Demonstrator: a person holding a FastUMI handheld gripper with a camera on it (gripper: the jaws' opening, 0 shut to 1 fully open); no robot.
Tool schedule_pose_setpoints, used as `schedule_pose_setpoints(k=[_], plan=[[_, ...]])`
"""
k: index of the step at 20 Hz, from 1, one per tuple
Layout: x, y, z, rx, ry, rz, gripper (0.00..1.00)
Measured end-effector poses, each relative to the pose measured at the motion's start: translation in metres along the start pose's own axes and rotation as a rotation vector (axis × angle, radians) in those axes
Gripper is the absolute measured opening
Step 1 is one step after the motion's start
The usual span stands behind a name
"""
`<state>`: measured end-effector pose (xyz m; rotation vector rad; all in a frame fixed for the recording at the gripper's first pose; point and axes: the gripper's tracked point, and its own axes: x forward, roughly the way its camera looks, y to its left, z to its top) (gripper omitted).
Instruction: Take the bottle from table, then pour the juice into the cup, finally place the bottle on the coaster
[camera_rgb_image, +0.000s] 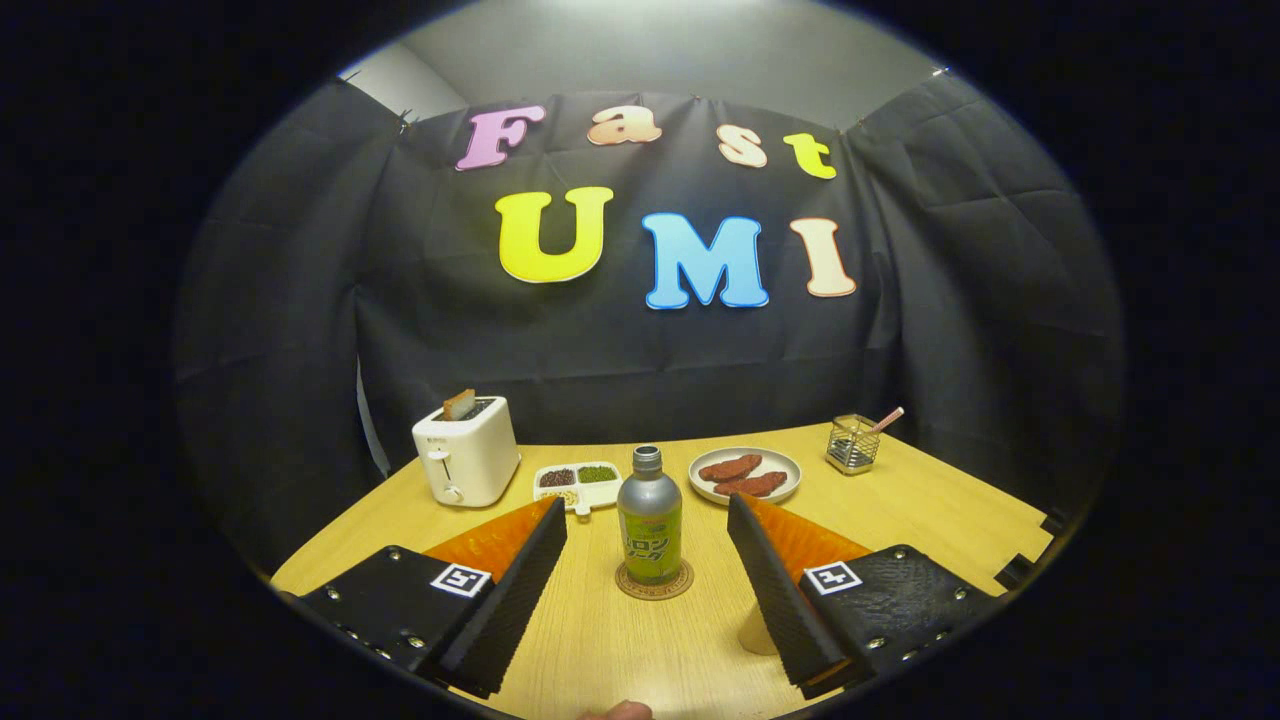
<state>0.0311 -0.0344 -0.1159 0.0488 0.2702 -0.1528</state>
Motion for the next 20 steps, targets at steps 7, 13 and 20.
schedule_pose_setpoints(k=[7, 13, 20], plan=[[-0.041, -0.007, 0.022, -0.004, -0.057, 0.059, 0.98], [-0.052, -0.005, 0.038, 0.018, -0.092, 0.087, 0.98], [-0.058, -0.002, 0.052, -0.008, -0.122, 0.101, 0.98]])
